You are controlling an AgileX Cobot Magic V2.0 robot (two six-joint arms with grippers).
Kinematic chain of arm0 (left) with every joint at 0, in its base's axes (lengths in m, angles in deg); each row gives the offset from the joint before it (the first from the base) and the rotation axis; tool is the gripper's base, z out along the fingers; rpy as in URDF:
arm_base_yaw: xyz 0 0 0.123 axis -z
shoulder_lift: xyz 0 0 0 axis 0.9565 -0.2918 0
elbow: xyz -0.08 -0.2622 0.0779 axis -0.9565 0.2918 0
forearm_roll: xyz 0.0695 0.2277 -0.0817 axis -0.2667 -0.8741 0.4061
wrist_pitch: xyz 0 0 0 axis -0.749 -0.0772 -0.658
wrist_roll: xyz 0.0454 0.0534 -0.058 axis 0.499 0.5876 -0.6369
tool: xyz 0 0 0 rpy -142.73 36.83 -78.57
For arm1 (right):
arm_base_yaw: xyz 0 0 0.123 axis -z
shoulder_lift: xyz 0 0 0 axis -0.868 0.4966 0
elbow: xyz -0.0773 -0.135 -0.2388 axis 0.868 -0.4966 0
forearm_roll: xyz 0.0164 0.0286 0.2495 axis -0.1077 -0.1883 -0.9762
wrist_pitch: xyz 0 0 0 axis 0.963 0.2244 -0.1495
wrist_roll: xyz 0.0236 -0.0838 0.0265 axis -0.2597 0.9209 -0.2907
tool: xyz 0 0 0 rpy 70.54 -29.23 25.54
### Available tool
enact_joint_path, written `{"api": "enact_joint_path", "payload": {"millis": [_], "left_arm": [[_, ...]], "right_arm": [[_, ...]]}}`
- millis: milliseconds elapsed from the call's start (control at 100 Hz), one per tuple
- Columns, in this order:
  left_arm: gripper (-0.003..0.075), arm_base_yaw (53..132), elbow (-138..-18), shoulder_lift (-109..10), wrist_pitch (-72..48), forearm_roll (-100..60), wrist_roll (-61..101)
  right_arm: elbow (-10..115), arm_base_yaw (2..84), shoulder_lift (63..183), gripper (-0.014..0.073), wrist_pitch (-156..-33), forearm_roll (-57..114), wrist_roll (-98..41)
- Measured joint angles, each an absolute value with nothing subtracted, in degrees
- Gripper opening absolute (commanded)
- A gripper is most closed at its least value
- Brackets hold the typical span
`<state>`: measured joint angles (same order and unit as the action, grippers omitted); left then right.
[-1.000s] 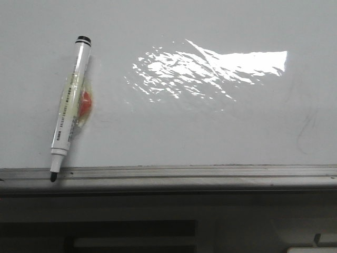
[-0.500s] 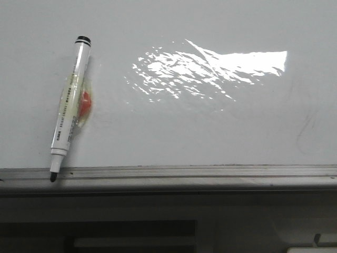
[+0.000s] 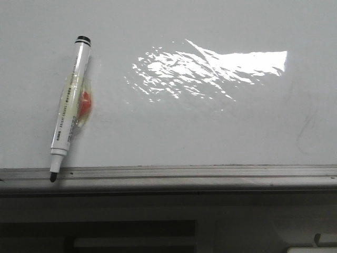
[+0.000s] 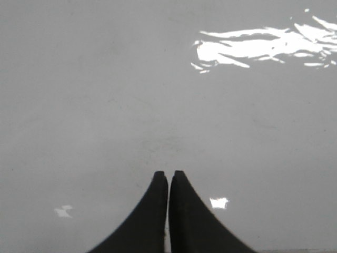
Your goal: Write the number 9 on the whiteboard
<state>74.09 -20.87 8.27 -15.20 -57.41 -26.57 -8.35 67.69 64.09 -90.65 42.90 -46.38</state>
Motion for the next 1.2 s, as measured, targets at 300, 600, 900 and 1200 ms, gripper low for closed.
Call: {"api": "enact_joint_path", "payload": {"millis": [300, 600, 900, 1200], "left_arm": [[-0.002, 74.09, -20.91, 8.27, -21.59, -53.91, -26.57], [-0.002, 74.09, -32.68, 6.12, -10.39, -53.19, -26.57], [0.0009, 74.09, -37.48, -0.9, -7.37, -53.08, -26.57], [0.0348, 74.09, -35.97, -3.58, -13.9, -53.0, -26.57]], "right_arm": [[-7.89, 67.69, 64.09, -0.0061, -93.29, 40.18, -46.59], [4.04, 67.69, 65.13, -0.0061, -108.35, 36.86, -46.83], [9.63, 67.69, 69.08, -0.0061, -116.51, 33.24, -46.83], [9.63, 67.69, 69.11, -0.0061, -116.98, 33.24, -46.83]]}}
